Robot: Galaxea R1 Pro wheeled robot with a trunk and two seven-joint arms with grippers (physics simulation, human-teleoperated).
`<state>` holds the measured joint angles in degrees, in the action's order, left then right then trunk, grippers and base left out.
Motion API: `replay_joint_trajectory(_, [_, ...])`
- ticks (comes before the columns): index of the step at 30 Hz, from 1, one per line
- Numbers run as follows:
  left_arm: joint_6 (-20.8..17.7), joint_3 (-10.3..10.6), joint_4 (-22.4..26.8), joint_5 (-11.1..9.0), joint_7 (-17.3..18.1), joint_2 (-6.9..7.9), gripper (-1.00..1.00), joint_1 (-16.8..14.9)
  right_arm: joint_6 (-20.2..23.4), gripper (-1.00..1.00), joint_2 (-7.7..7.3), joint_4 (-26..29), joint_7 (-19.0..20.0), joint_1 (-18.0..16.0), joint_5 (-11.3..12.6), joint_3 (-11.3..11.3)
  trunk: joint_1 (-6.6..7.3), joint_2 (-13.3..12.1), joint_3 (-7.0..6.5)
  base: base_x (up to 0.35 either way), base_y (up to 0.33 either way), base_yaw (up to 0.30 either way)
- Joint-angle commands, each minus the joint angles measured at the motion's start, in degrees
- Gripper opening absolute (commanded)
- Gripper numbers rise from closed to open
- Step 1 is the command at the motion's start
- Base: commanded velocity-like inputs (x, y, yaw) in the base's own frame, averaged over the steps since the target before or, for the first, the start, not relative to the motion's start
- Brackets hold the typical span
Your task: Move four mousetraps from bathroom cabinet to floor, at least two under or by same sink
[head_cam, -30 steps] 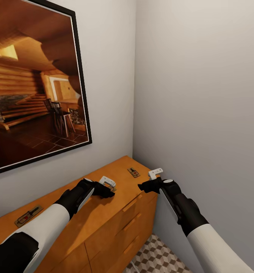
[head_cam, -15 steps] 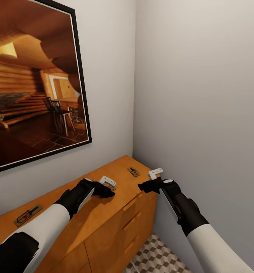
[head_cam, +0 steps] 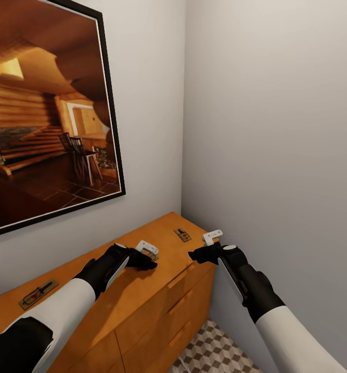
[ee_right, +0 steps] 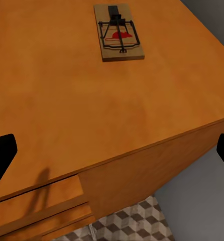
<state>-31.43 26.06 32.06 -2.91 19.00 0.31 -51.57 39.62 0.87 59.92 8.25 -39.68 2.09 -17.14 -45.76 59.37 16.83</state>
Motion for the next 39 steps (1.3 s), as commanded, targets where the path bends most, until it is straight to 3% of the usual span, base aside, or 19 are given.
replay_joint_trajectory(1, [-0.3, 0.2, 0.0, 0.0, 0.0, 0.04, 1.00, 0.0, 0.3, 1.00, 0.00, 0.0, 0.0, 0.0, 0.2, 0.0, -0.01, 0.0, 0.09, 0.000, 0.000, 0.000])
replay_joint_trajectory(8, [-0.3, 0.3, 0.0, 0.0, 0.0, 0.04, 1.00, 0.0, 0.3, 1.00, -0.01, 0.0, 0.0, 0.0, 0.2, 0.0, -0.89, 1.6, 0.80, 0.000, 0.000, 0.000])
replay_joint_trajectory(39, [-0.3, 0.1, 0.0, 0.1, -0.1, 0.12, 1.00, 0.0, 0.3, 1.00, 0.00, 0.0, 0.0, 0.0, 0.2, 0.0, -0.89, 1.6, 0.80, 0.000, 0.000, 0.000])
